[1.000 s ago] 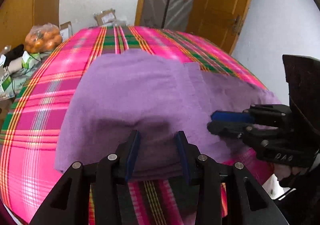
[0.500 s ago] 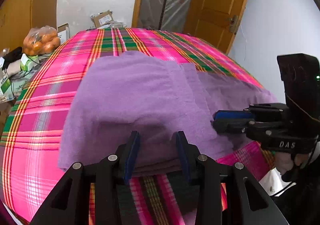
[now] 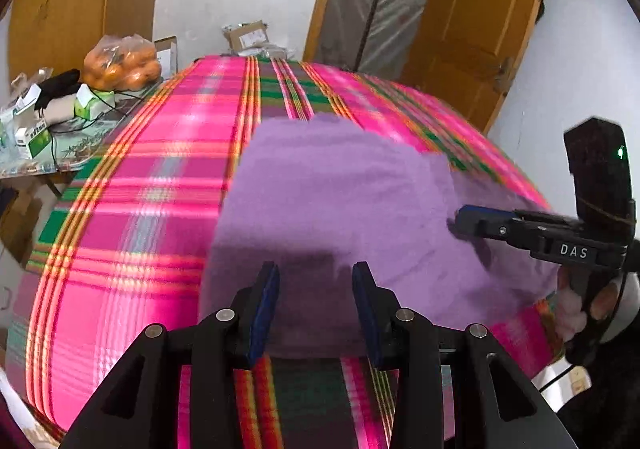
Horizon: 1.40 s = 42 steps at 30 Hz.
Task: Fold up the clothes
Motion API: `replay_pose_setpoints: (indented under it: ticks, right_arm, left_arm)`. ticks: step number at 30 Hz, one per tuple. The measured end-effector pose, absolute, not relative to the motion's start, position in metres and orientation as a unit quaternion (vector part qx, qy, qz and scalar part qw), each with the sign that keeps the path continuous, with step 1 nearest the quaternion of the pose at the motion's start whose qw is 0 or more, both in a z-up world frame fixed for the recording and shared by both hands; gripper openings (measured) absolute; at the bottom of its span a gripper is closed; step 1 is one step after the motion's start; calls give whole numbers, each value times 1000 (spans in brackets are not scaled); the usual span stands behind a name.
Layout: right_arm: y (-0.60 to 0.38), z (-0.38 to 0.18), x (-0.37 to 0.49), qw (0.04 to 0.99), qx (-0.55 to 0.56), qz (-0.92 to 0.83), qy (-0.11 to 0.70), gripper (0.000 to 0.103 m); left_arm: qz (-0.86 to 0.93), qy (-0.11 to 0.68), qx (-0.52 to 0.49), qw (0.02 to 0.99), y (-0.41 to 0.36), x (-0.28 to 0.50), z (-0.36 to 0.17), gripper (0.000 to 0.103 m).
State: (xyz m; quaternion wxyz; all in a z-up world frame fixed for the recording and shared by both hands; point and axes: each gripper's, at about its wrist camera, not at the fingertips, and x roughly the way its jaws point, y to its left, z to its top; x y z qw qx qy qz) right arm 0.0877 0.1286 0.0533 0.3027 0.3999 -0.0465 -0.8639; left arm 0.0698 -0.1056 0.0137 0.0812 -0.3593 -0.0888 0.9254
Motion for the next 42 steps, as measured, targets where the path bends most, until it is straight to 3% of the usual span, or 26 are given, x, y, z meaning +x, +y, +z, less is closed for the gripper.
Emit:
replay_pose_setpoints:
  ticks: [12,19,33,42]
  right_arm:
    - [112,61,24,260,405,-873,-76,22]
    - [125,39,6,249,424,-862,-123,20]
    - [165,40,55,252,415,-864,-135,21]
    - [305,30,92,141,395,-868,-266,21]
  left_arm:
    - [926,-56,-367,63,-106,-37,47,39]
    - [901,-73,-422,67,-99,-98,14,39]
    - [916,-86,-378,100,-68,-25,26,40]
    - [915,-55,-377,133,-27,-8,11,40]
